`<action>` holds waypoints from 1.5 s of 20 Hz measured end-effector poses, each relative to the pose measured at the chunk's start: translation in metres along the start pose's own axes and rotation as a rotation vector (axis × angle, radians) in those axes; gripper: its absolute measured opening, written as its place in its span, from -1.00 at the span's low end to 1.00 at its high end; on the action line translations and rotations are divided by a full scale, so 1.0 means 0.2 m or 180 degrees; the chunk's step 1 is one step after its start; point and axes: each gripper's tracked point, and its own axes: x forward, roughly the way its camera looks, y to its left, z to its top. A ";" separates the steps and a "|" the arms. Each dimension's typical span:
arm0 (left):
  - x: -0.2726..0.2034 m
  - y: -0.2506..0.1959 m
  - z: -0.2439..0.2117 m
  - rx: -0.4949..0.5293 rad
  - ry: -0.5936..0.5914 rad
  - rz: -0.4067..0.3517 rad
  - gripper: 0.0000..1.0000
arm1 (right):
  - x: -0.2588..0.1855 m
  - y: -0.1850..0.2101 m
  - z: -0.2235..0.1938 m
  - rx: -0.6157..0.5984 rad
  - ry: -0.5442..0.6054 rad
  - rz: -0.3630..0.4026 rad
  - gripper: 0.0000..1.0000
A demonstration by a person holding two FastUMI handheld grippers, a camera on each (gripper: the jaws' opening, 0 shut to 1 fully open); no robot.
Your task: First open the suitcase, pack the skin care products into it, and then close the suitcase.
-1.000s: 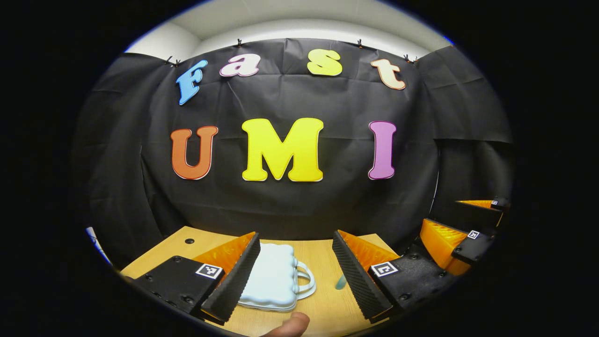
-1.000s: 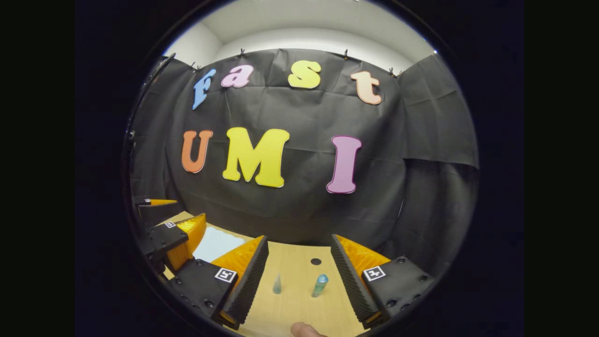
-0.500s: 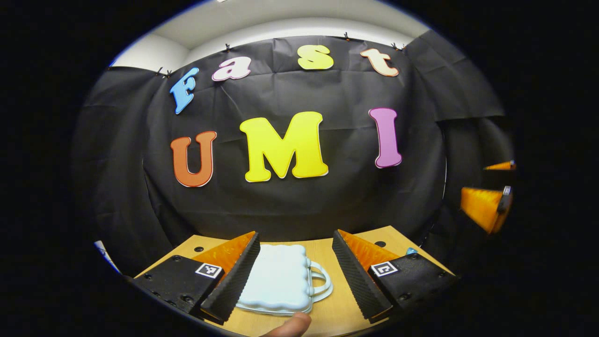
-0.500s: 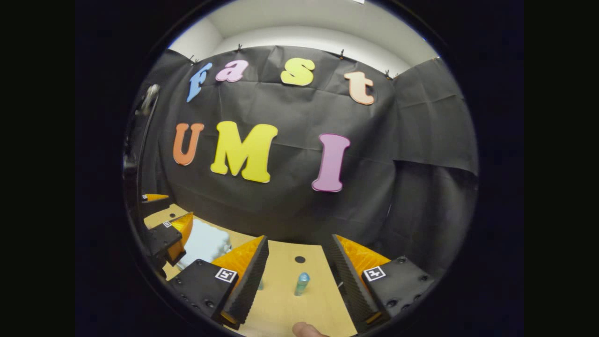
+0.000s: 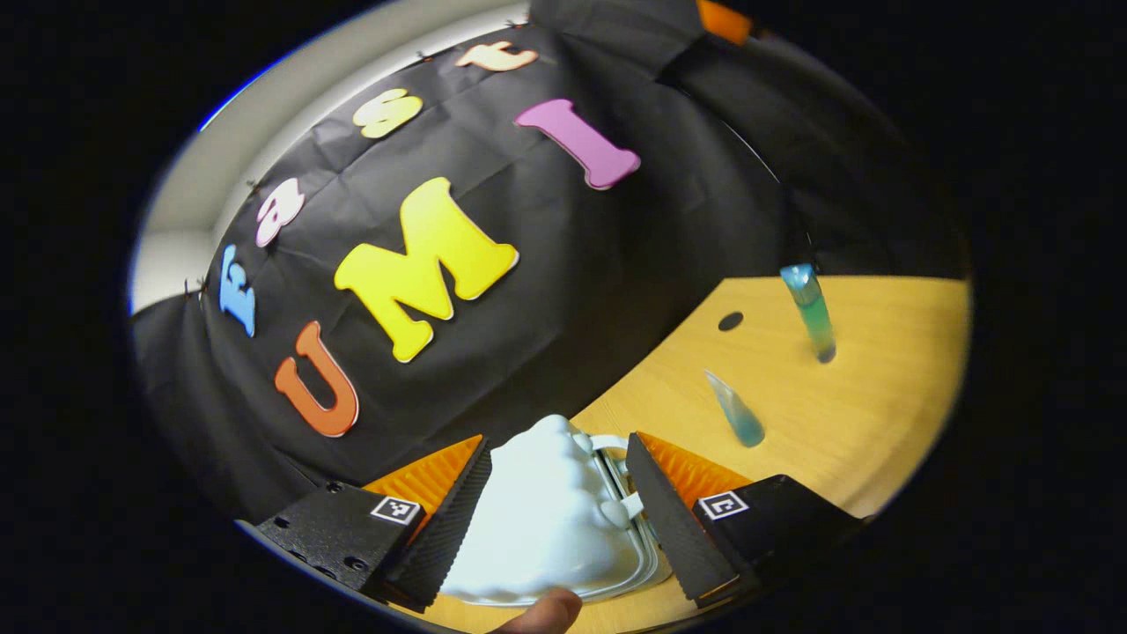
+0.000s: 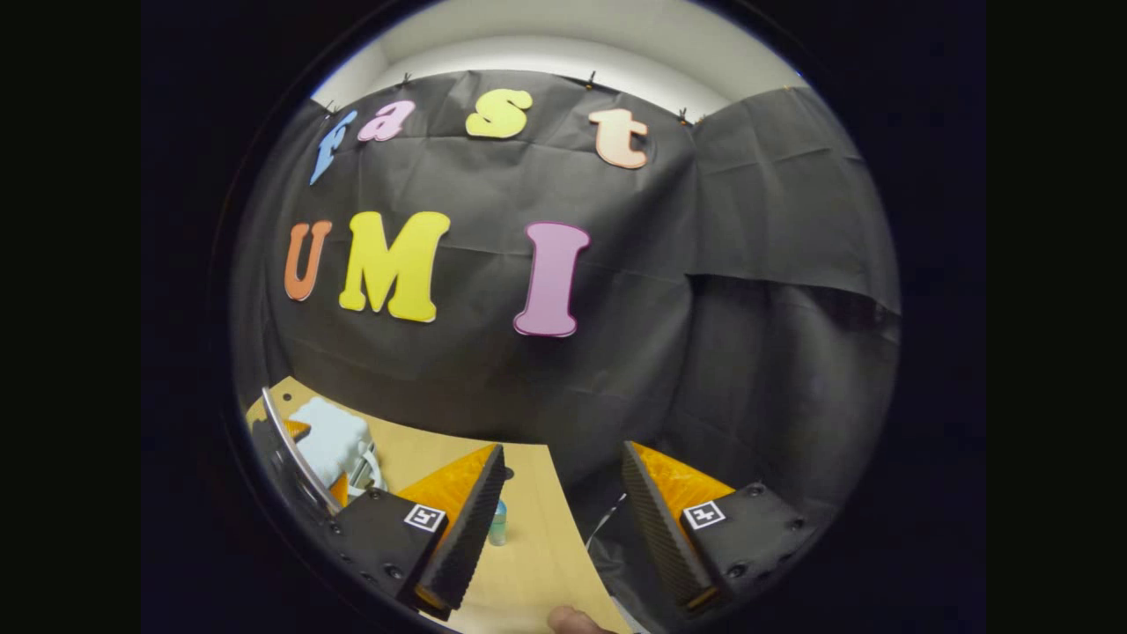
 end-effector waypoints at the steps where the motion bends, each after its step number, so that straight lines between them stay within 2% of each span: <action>1: 0.02 -0.04 -0.05 0.0217 0.0077 0.0009 0.96 | 0.02 -0.02 -0.02 0.0020 0.0025 -0.0005 0.58; 4: 0.11 -0.17 -0.17 0.0826 0.0291 -0.0006 0.97 | 0.09 -0.07 -0.09 0.0074 0.0103 0.0024 0.58; 7: 0.20 -0.25 -0.26 0.1226 0.0495 -0.0007 0.96 | 0.17 -0.10 -0.12 0.0103 0.0138 0.0092 0.58; 10: 0.27 -0.31 -0.28 0.1581 0.0578 -0.0014 0.85 | 0.22 -0.14 -0.16 0.0180 0.0168 0.0168 0.59; 11: 0.28 -0.33 -0.29 0.1695 0.0608 -0.0046 0.77 | 0.24 -0.15 -0.18 0.0209 0.0194 0.0197 0.59; 12: 0.29 -0.35 -0.29 0.1797 0.0639 -0.0074 0.56 | 0.25 -0.15 -0.21 0.0217 0.0225 0.0221 0.59; 13: 0.31 -0.34 -0.31 0.1891 0.0672 -0.0071 0.48 | 0.27 -0.15 -0.22 0.0219 0.0250 0.0254 0.58; 14: 0.32 -0.35 -0.32 0.2005 0.0712 -0.0060 0.24 | 0.27 -0.14 -0.23 0.0210 0.0265 0.0279 0.59; 16: 0.34 -0.35 -0.36 0.2134 0.0805 -0.0101 -0.03 | 0.27 -0.14 -0.22 0.0174 0.0248 0.0278 0.58; 19: 0.37 -0.31 -0.38 0.2155 0.0776 -0.0155 -0.21 | 0.21 -0.10 -0.17 0.0104 0.0177 0.0267 0.58; 20: 0.37 -0.31 -0.39 0.2087 0.0797 -0.0194 -0.39 | 0.19 -0.07 -0.16 0.0082 0.0157 0.0279 0.59; 21: 0.35 -0.30 -0.39 0.2063 0.0796 -0.0165 -0.47 | 0.16 -0.05 -0.14 0.0047 0.0138 0.0264 0.58; 22: 0.35 -0.30 -0.37 0.2041 0.0779 -0.0174 -0.75 | 0.14 -0.04 -0.13 0.0015 0.0120 0.0230 0.59; 25: 0.32 -0.19 -0.28 0.1874 0.0598 -0.0133 -0.88 | 0.06 0.03 -0.06 0.0041 0.0063 0.0149 0.59; 26: 0.31 -0.13 -0.24 0.1722 0.0543 -0.0146 -0.94 | 0.04 0.07 -0.04 0.0056 0.0038 0.0121 0.59; 30: 0.26 0.16 -0.14 0.1237 0.0408 -0.0001 -0.94 | -0.04 0.20 0.03 0.0066 -0.0057 0.0010 0.58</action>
